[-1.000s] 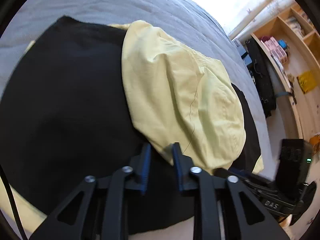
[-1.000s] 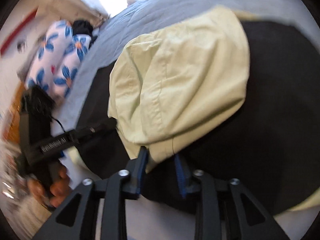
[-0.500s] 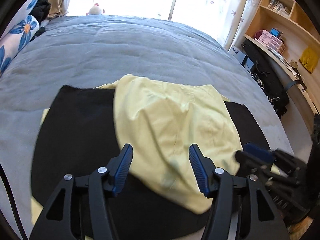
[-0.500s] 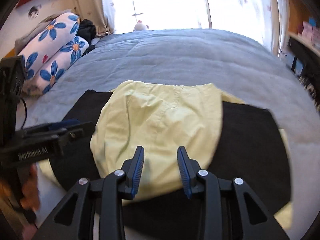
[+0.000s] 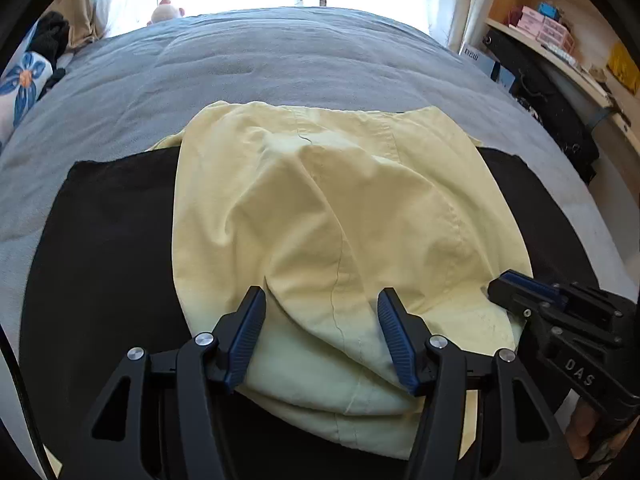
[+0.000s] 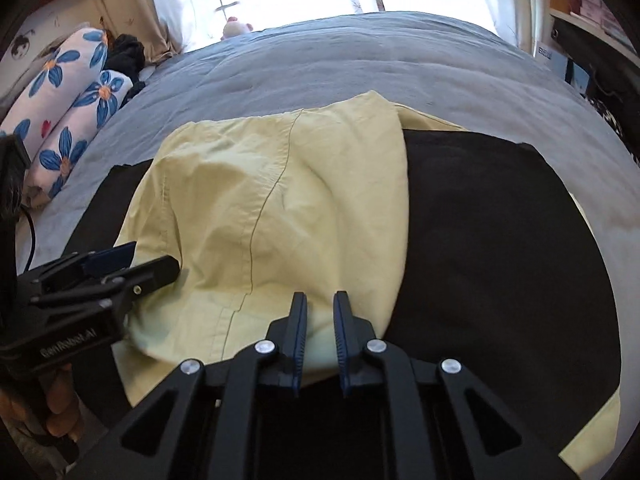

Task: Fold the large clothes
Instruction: 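Open both grippers and press the hood flat on the bundle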

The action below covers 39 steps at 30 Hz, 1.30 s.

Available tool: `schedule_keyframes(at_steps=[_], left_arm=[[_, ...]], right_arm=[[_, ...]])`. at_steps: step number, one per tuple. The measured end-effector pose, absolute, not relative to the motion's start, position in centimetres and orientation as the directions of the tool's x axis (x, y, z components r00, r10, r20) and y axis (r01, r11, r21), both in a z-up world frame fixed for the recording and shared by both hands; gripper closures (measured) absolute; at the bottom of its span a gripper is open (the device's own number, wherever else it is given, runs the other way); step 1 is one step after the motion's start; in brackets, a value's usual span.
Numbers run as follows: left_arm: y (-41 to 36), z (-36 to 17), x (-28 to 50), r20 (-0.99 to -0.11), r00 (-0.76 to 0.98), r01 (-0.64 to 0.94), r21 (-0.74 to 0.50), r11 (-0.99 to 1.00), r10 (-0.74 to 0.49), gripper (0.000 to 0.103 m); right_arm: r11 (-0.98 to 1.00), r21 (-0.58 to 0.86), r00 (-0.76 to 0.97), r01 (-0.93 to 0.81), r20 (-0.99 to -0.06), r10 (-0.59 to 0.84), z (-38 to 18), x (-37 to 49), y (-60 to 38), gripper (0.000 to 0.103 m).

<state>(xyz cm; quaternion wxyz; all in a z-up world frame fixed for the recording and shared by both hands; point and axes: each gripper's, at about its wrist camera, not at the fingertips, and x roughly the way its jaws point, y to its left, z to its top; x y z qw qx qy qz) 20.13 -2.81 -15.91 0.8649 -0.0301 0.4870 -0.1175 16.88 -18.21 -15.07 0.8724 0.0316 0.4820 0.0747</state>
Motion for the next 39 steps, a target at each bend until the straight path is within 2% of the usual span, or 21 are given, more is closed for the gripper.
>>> schedule_keyframes(at_steps=[9,12,21,25,28,33,39], left_arm=[[-2.1,-13.5,18.8,-0.831,0.497,0.122,-0.218,0.968,-0.250,0.045],[-1.8,-12.4,17.9,-0.831,0.509,0.103,-0.202,0.974,-0.226,0.041],[0.2,-9.2,13.2,-0.827,0.534,0.072,-0.164,0.984,-0.177,0.040],[1.3,-8.1,10.9,-0.825,0.533,0.060,-0.186,0.981,-0.189,0.040],[2.1,-7.6,9.5,-0.824,0.532,0.050,-0.201,0.978,-0.196,0.040],[3.7,-7.9,7.1,-0.826,0.519,0.023,-0.245,0.969,-0.221,0.039],[6.3,-10.7,4.6,-0.829,0.478,-0.032,-0.345,0.938,-0.289,0.039]], right_arm=[[0.985,0.166,0.514,-0.058,-0.841,0.171,-13.5,16.0,-17.4,0.085],[0.982,0.182,0.520,-0.050,-0.835,0.181,-12.6,15.2,-17.1,0.085],[0.979,0.181,0.571,-0.088,-0.796,0.199,-9.2,11.5,-15.4,0.084],[0.978,0.178,0.590,-0.107,-0.780,0.207,-8.1,9.7,-14.5,0.068],[0.977,0.176,0.602,-0.119,-0.770,0.212,-7.7,8.3,-13.8,0.066],[0.970,0.206,0.585,-0.130,-0.774,0.242,-8.2,6.7,-12.9,0.066],[0.971,0.192,0.556,-0.145,-0.796,0.241,-9.7,5.5,-11.6,0.066]])
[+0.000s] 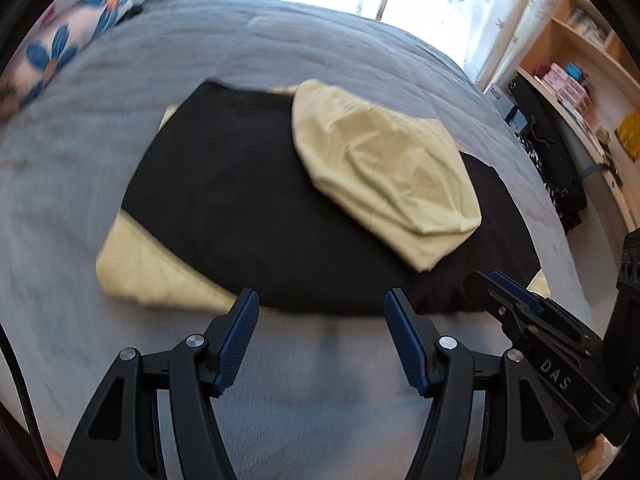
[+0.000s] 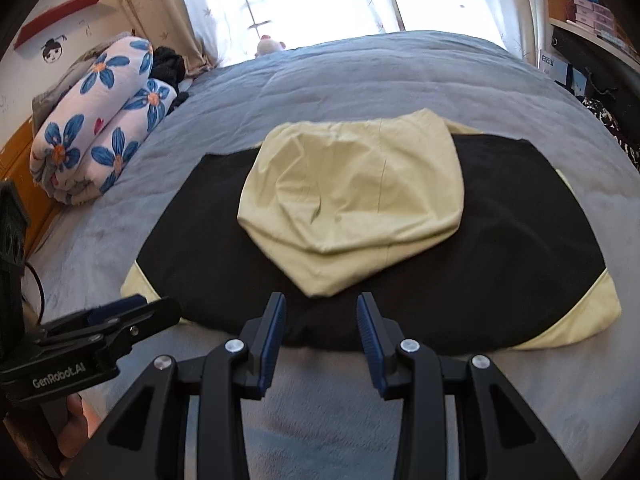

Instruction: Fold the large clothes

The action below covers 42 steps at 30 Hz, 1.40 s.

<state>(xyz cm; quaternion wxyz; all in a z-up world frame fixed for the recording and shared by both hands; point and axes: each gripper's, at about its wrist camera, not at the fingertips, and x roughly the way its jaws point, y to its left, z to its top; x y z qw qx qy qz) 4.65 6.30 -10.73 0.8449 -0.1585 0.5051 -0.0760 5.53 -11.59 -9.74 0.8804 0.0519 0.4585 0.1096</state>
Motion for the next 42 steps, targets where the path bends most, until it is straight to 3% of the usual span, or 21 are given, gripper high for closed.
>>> schedule_keyframes(at_steps=[7,20,30,31,33,34,35,37,42], left_arm=[[10.8,-15.4,2.5,-0.747,0.479,-0.161,-0.591,0.790,-0.461,0.039],[12.5,-19.3,6.6,-0.693,0.598,-0.235,-0.631,0.739,-0.403,0.039],[14.7,-18.8,11.0,-0.665,0.654,-0.297,-0.665,0.685,-0.362,0.040],[14.7,-18.8,11.3,-0.663,0.663,-0.301,-0.661,0.688,-0.347,0.044],[14.5,-18.6,11.7,-0.686,0.662,-0.305,-0.614,0.728,-0.301,0.079],[14.4,-18.4,11.8,-0.695,0.662,-0.302,-0.588,0.751,-0.278,0.084],[14.2,-18.0,11.7,-0.693,0.672,-0.287,-0.569,0.770,-0.262,0.087],[13.7,-17.1,11.4,-0.680,0.695,-0.259,-0.541,0.800,-0.234,0.090],[11.2,-13.0,10.9,-0.630,0.762,-0.165,-0.413,0.896,-0.150,0.093]], right_arm=[[0.968,0.178,0.545,-0.177,-0.801,0.247,-10.5,4.8,-10.5,0.066],[0.967,0.184,0.533,-0.176,-0.808,0.251,-11.7,6.1,-10.6,0.066],[0.973,0.135,0.582,-0.188,-0.783,0.221,-10.7,9.3,-10.6,0.066],[0.976,0.115,0.601,-0.187,-0.773,0.206,-10.3,10.1,-10.5,0.066],[0.981,0.074,0.637,-0.180,-0.751,0.173,-9.7,11.9,-10.2,0.067],[0.983,0.050,0.650,-0.174,-0.744,0.153,-9.6,12.9,-10.0,0.072],[0.985,0.026,0.659,-0.171,-0.740,0.134,-9.6,14.0,-9.7,0.082],[0.985,0.004,0.656,-0.171,-0.746,0.117,-10.3,16.5,-9.2,0.090],[0.978,0.056,0.519,-0.199,-0.841,0.154,-15.2,19.9,-8.4,0.098]])
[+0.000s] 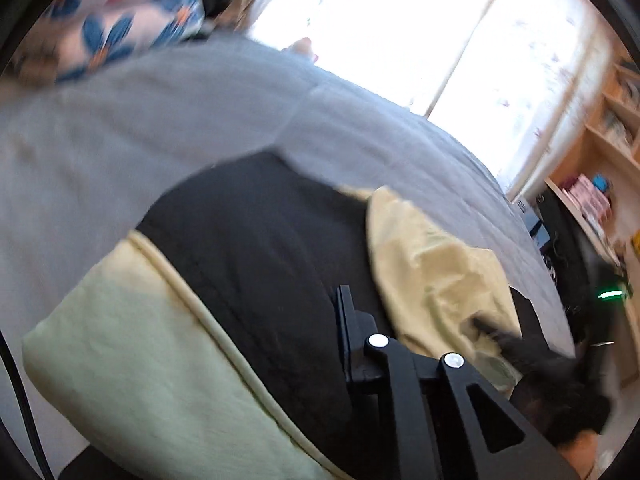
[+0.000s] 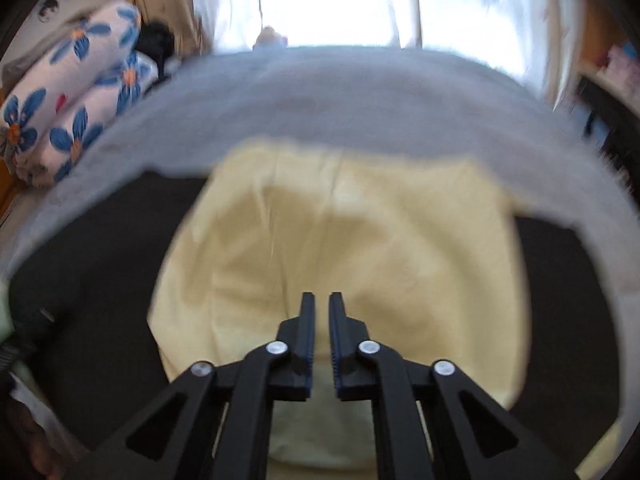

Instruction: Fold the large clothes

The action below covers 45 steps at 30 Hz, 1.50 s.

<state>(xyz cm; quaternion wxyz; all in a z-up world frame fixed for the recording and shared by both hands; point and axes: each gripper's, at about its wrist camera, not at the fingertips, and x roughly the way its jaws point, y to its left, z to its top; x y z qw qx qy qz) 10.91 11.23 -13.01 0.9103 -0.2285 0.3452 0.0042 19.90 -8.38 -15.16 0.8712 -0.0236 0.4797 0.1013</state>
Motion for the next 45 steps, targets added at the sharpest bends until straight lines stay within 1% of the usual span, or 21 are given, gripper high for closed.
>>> schedule_keyframes(at_steps=[1,2,4,6,8,13,16,19,22,26,28,31,32,34,35,36,38,42,43,44,45], left_arm=[[10.6,-12.1,10.9,-0.612,0.777,-0.139,-0.396,0.908,-0.148,0.093],[9.8,-11.4,11.3,-0.601,0.784,-0.116,-0.384,0.916,-0.152,0.094],[8.1,-9.8,11.6,-0.578,0.803,-0.072,-0.335,0.939,-0.145,0.094],[6.5,-8.4,11.8,-0.556,0.818,-0.029,-0.299,0.954,-0.150,0.094],[5.0,-7.2,12.2,-0.540,0.826,0.005,-0.273,0.962,-0.158,0.094],[0.8,-4.8,13.5,-0.520,0.834,0.089,-0.207,0.974,-0.186,0.094],[-3.1,-3.4,14.4,-0.524,0.825,0.157,-0.142,0.977,-0.209,0.094],[-7.8,-3.0,15.1,-0.530,0.808,0.246,-0.092,0.965,-0.256,0.094],[-13.8,-3.3,14.8,-0.544,0.777,0.349,-0.046,0.936,-0.317,0.094],[-22.8,-6.0,13.7,-0.585,0.685,0.522,-0.023,0.853,-0.434,0.094],[-27.2,-9.0,13.1,-0.649,0.630,0.590,0.043,0.806,-0.427,0.093],[-30.4,-13.2,13.2,-0.749,0.555,0.622,0.083,0.779,-0.363,0.091],[-30.8,-14.3,13.3,-0.772,0.537,0.618,0.085,0.782,-0.340,0.088],[-30.7,-14.4,13.2,-0.774,0.528,0.626,0.078,0.776,-0.349,0.079],[-30.4,-14.0,13.2,-0.777,0.507,0.640,0.048,0.767,-0.374,0.066],[-30.0,-13.7,13.3,-0.782,0.483,0.650,0.017,0.760,-0.395,0.048],[-29.2,-12.5,13.0,-0.781,0.457,0.653,-0.030,0.756,-0.425,0.032],[-27.1,-9.7,11.6,-0.756,0.448,0.656,-0.086,0.750,-0.478,0.030],[-27.0,-9.0,11.3,-0.749,0.449,0.649,-0.100,0.754,-0.487,0.030],[-25.7,-8.3,11.1,-0.740,0.453,0.635,-0.124,0.762,-0.498,0.027],[-24.4,-7.8,11.1,-0.730,0.465,0.614,-0.141,0.777,-0.501,0.023]], right_arm=[[0.977,0.065,0.479,-0.204,-0.863,0.158,-16.4,19.9,-8.3,0.098],[0.976,0.053,0.490,-0.209,-0.858,0.151,-17.0,19.3,-8.2,0.098],[0.974,0.038,0.500,-0.222,-0.853,0.147,-16.9,18.3,-8.1,0.098],[0.972,0.065,0.492,-0.225,-0.854,0.171,-16.7,17.6,-8.5,0.098],[0.967,0.115,0.473,-0.229,-0.855,0.214,-16.6,17.2,-9.3,0.098],[0.927,0.320,0.419,-0.197,-0.827,0.375,-14.9,15.4,-13.4,0.098],[0.919,0.371,0.468,-0.136,-0.793,0.390,-13.0,13.3,-17.2,0.098],[0.939,0.344,0.550,-0.033,-0.778,0.304,-11.3,11.3,-21.7,0.098],[0.938,0.325,0.627,0.119,-0.757,0.183,-9.8,9.3,-27.8,0.098],[0.905,0.297,0.674,0.305,-0.738,0.016,-8.8,6.8,-34.8,0.098],[0.879,0.267,0.653,0.395,-0.755,-0.064,-9.3,5.8,-37.8,0.098],[0.844,0.273,0.618,0.462,-0.781,-0.085,-10.4,4.6,-40.5,0.098],[0.833,0.279,0.609,0.477,-0.789,-0.085,-10.8,4.2,-41.1,0.098],[0.827,0.286,0.603,0.484,-0.794,-0.078,-11.2,3.9,-41.7,0.098],[0.825,0.293,0.602,0.483,-0.795,-0.070,-11.4,3.9,-41.7,0.098],[0.824,0.302,0.603,0.480,-0.796,-0.060,-11.4,3.8,-41.7,0.098],[0.822,0.326,0.609,0.468,-0.792,-0.032,-11.4,3.6,-41.7,0.098],[0.832,0.354,0.640,0.427,-0.768,-0.001,-10.5,4.5,-41.3,0.096],[0.836,0.359,0.649,0.415,-0.761,0.004,-10.1,4.7,-41.1,0.091],[0.839,0.366,0.661,0.402,-0.750,0.010,-9.5,4.7,-40.9,0.082],[0.843,0.375,0.674,0.386,-0.739,0.020,-9.0,4.8,-40.7,0.077]])
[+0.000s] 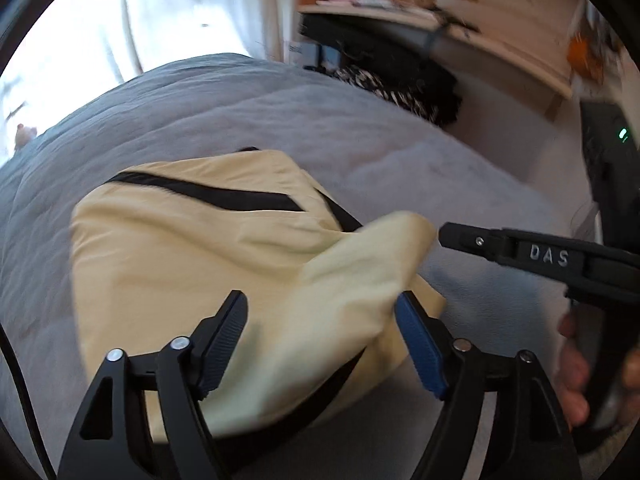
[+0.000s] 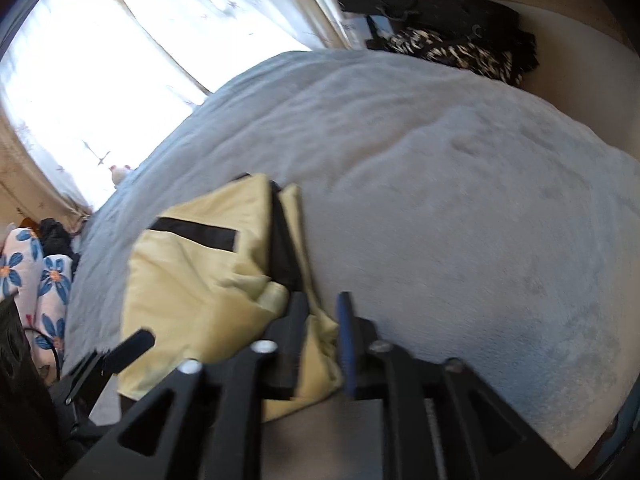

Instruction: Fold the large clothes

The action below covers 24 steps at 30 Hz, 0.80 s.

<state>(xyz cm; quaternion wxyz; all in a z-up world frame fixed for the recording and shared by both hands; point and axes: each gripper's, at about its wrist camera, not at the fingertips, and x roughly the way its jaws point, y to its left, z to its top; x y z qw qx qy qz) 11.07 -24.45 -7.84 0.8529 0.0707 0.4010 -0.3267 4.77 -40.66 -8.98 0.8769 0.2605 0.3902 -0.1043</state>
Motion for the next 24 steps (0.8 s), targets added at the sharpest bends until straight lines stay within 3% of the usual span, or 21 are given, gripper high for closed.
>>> schedule_keyframes(at_steps=[2,5,9,13,24], left_arm=[[-21.6,-7.2,11.0,-0.712,0.509,0.548,-0.165,0.820,-0.484,0.020],[-17.4,-7.2,11.7,-0.710,0.564,0.429,-0.185,0.884,-0.421,0.020],[-12.7,-9.4,14.2,-0.760,0.565,0.258,-0.207,0.944,-0.321,0.020],[-9.3,-11.7,16.1,-0.787,0.507,0.150,-0.323,0.934,-0.353,0.020],[-9.5,-13.8,16.8,-0.786,0.458,0.154,-0.389,0.908,-0.414,0.020]], right_arm=[[0.849,0.390,0.702,0.355,-0.711,0.033,-7.7,4.7,-40.2,0.064],[0.874,0.391,0.712,0.288,-0.698,0.077,-6.5,5.7,-39.4,0.064],[0.892,0.392,0.638,0.225,-0.751,0.169,-7.3,8.6,-38.6,0.064],[0.895,0.386,0.527,0.223,-0.820,0.222,-9.8,11.8,-38.8,0.064],[0.947,0.298,0.371,0.121,-0.898,0.236,-12.4,13.0,-36.6,0.071]])
